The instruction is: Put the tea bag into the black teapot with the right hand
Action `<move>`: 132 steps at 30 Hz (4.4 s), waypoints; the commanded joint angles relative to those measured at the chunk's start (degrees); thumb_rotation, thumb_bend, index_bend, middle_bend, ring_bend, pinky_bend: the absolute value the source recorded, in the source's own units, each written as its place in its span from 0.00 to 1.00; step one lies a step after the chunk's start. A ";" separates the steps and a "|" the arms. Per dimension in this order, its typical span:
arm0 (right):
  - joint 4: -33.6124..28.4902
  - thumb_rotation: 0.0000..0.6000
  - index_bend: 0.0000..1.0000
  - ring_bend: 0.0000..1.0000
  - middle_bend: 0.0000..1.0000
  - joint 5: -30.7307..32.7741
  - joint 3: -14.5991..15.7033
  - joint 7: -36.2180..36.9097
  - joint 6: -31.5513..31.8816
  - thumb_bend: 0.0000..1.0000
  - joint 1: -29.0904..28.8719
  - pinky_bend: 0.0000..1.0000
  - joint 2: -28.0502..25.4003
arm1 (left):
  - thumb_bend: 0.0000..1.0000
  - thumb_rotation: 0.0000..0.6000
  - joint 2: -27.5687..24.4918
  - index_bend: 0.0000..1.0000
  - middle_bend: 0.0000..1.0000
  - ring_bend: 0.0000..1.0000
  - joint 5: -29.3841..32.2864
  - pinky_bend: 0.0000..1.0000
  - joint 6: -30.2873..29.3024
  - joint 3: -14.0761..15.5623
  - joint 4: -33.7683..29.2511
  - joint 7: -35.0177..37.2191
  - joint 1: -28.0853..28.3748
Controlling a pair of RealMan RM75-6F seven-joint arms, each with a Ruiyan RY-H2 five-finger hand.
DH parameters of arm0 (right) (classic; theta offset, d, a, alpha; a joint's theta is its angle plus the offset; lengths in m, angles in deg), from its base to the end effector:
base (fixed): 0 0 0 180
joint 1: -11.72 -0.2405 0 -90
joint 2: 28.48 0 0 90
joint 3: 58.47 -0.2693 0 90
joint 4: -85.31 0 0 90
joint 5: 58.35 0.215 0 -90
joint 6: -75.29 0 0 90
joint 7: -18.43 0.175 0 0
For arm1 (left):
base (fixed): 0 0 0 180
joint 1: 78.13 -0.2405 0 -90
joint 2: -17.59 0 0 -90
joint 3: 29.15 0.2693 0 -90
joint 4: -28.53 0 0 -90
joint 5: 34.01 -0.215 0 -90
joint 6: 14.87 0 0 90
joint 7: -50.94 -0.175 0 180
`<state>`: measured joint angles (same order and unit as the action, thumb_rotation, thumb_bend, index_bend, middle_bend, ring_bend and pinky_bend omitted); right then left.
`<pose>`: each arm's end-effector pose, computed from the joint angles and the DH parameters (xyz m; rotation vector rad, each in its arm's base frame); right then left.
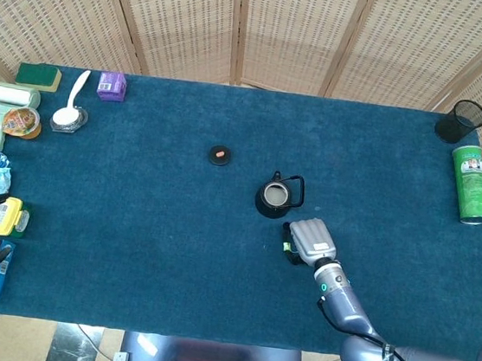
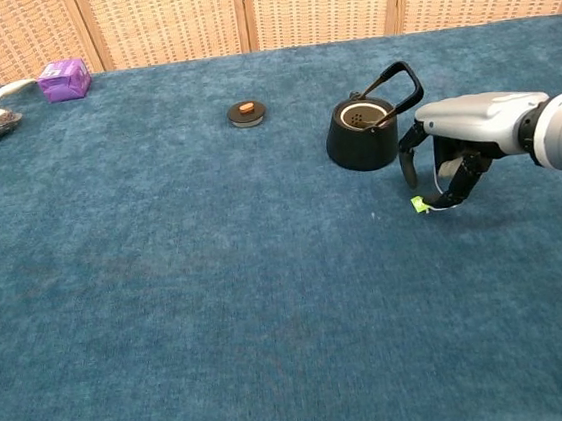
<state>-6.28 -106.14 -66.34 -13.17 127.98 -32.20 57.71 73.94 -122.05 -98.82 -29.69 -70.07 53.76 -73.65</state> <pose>-0.1674 -0.3645 -0.0417 1.8982 -1.0559 0.6930 -0.3127 0.2011 0.1821 -1.4352 -0.9551 -0.8978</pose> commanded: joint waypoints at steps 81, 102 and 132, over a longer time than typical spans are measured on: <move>2.68 1.00 0.59 1.00 1.00 11.98 1.23 -4.74 1.54 0.46 -5.46 1.00 2.80 | 0.26 1.00 0.50 0.12 0.21 0.08 0.50 0.15 -0.18 0.44 2.21 1.70 -0.52; -5.88 1.00 0.65 1.00 1.00 6.50 0.19 0.03 6.89 0.47 -2.10 1.00 -4.22 | 0.26 1.00 0.41 0.12 0.21 0.08 -0.40 0.15 -0.84 0.60 1.67 1.58 -0.67; -21.11 1.00 0.66 1.00 1.00 4.57 -11.11 12.22 5.80 0.48 -1.68 1.00 -22.14 | 0.26 1.00 1.01 0.12 0.21 0.08 -2.26 0.15 -2.47 2.77 1.48 2.80 -2.78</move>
<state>-27.01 -101.69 -77.15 -1.26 134.08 -33.75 36.01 74.95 -124.30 -101.29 -26.92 -68.58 56.56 -76.45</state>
